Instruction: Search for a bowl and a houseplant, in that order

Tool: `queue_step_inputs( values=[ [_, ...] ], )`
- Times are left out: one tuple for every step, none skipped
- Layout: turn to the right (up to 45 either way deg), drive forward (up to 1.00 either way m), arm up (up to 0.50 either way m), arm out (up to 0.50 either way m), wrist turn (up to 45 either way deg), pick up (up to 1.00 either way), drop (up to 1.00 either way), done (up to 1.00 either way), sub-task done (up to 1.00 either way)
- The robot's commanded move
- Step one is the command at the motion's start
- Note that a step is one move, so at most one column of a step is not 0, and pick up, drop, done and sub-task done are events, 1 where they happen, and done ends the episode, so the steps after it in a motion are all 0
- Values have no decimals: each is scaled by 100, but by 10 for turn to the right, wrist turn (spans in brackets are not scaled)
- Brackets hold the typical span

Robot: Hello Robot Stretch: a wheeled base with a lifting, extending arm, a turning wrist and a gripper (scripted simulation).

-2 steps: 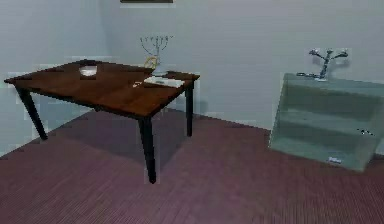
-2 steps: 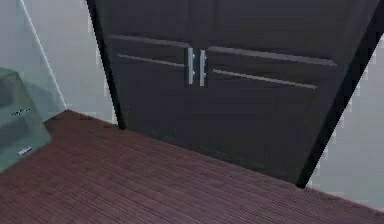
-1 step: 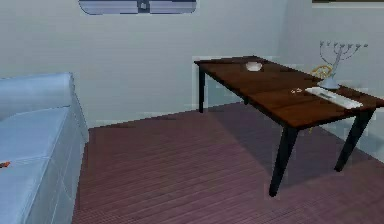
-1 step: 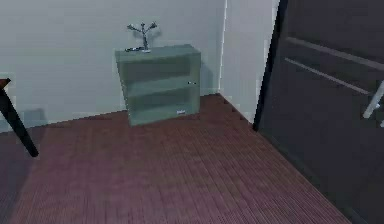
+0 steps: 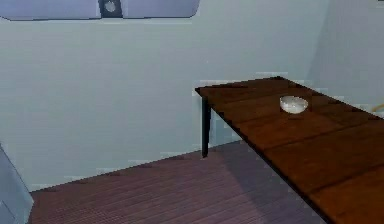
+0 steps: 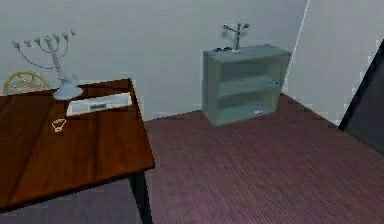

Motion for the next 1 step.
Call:
queue_step_inputs(
  values=[
    [0, 55, 0, 0, 0, 0, 0, 0, 0]
  ],
)
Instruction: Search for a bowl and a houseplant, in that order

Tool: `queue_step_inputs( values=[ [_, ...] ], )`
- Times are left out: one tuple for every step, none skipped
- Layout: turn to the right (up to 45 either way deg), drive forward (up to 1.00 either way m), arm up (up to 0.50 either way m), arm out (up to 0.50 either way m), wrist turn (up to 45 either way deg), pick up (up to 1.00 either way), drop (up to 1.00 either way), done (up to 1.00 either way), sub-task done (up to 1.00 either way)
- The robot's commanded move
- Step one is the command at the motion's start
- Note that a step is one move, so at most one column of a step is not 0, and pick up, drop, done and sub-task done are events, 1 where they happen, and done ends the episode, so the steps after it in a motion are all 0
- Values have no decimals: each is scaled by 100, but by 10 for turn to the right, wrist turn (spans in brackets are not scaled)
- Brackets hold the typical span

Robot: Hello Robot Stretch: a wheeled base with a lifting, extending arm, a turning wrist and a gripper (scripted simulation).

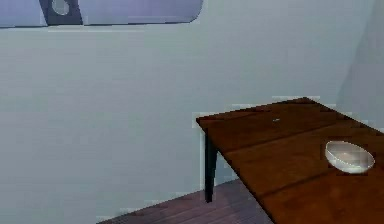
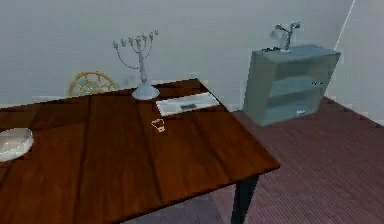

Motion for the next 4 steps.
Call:
queue_step_inputs(
  values=[
    [420, 0, 0, 0, 0, 0, 0, 0, 0],
    [0, 0, 0, 0, 0, 0, 0, 0, 100],
    [-450, 0, 0, 0, 0, 0, 0, 0, 0],
    [-450, 0, 0, 0, 0, 0, 0, 0, 0]
  ],
)
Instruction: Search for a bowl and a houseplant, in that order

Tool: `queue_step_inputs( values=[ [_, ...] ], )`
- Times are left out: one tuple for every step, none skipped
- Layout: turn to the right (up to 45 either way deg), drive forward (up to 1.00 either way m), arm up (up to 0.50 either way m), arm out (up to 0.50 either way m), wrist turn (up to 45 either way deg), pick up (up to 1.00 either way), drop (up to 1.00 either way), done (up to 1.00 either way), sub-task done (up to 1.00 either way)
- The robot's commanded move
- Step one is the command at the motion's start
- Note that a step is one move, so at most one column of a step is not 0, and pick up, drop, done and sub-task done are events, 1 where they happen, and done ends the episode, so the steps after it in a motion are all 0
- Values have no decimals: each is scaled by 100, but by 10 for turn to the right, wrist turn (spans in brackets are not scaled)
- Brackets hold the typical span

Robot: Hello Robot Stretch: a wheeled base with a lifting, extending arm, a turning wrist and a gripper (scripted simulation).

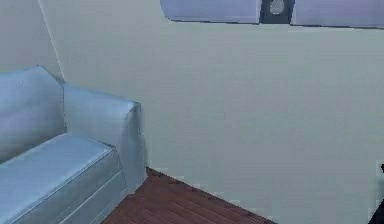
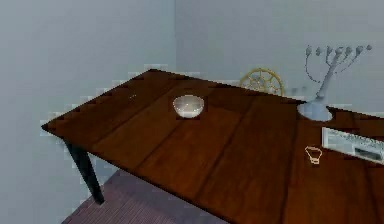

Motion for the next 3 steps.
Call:
queue_step_inputs(
  values=[
    [-450, 0, 0, 0, 0, 0, 0, 0, 0],
    [-150, 0, 0, 0, 0, 0, 0, 0, 0],
    [0, 10, 0, 0, 0, 0, 0, 0, 0]
  ],
)
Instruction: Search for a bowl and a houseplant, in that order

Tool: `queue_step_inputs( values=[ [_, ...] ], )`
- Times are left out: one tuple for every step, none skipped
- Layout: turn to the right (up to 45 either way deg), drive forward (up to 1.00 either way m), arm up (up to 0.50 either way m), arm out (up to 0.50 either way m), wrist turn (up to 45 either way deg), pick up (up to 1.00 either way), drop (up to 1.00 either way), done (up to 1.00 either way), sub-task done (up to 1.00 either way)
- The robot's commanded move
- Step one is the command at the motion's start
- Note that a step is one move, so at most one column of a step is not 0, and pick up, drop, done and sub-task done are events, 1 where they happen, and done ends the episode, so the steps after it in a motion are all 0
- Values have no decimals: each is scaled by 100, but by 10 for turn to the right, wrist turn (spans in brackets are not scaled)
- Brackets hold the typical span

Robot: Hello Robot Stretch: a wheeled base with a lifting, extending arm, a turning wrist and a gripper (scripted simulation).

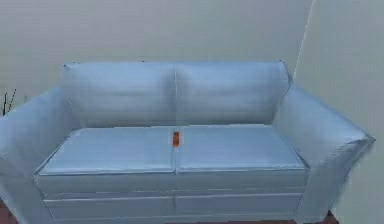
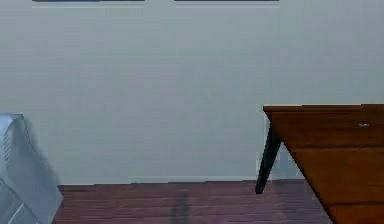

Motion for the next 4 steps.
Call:
queue_step_inputs(
  values=[
    [-450, 0, 0, 0, 0, 0, 0, 0, 0],
    [-300, 0, 0, 0, 0, 0, 0, 0, 0],
    [0, 100, 0, 0, 0, 0, 0, 0, 0],
    [-60, 0, 0, 0, 0, 0, 0, 0, 0]
  ],
)
